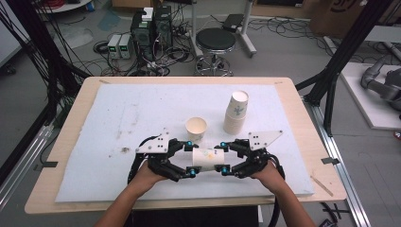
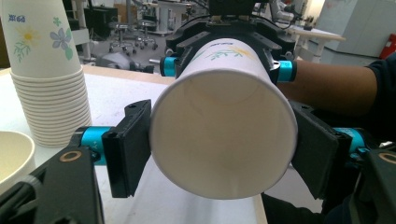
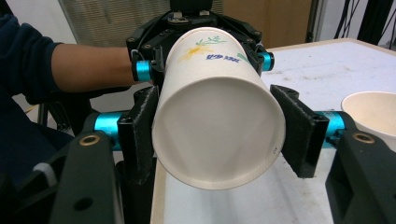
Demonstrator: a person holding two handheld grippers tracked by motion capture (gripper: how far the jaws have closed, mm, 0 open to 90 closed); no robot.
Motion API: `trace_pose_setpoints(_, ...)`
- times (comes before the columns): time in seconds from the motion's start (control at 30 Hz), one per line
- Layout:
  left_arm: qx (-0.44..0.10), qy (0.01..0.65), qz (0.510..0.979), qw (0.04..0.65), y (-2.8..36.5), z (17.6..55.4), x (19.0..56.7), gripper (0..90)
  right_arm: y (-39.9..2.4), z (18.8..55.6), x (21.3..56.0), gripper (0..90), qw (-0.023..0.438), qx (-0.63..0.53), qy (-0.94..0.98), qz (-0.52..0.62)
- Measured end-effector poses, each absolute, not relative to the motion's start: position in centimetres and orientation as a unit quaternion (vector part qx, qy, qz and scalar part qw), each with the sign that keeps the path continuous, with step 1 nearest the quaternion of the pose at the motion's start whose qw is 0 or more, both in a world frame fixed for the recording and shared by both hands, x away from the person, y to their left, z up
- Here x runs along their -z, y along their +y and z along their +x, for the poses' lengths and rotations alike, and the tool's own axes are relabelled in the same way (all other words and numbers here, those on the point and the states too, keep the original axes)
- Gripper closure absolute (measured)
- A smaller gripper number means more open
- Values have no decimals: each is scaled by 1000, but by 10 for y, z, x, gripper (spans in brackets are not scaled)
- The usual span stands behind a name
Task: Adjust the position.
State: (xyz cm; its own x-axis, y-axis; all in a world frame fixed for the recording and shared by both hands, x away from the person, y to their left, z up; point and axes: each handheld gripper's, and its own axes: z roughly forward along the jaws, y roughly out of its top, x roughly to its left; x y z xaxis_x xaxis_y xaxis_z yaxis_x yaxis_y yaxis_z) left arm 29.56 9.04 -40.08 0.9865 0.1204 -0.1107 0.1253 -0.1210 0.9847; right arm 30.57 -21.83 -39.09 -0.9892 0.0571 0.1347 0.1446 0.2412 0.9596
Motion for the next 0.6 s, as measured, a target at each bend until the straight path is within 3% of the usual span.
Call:
trace_pose_setpoints(0.17,-3,83,764,639,91,295,395,285,-216,305,390,345,29,602,-795,-64)
trace_pose_setpoints(0.27,-4,83,779,622,92,295,391,285,-215,304,389,212,17,599,-796,-84)
trace_pose_setpoints(0.6,-19,96,857,507,93,296,364,289,-206,300,379,212,-16,558,-827,-74)
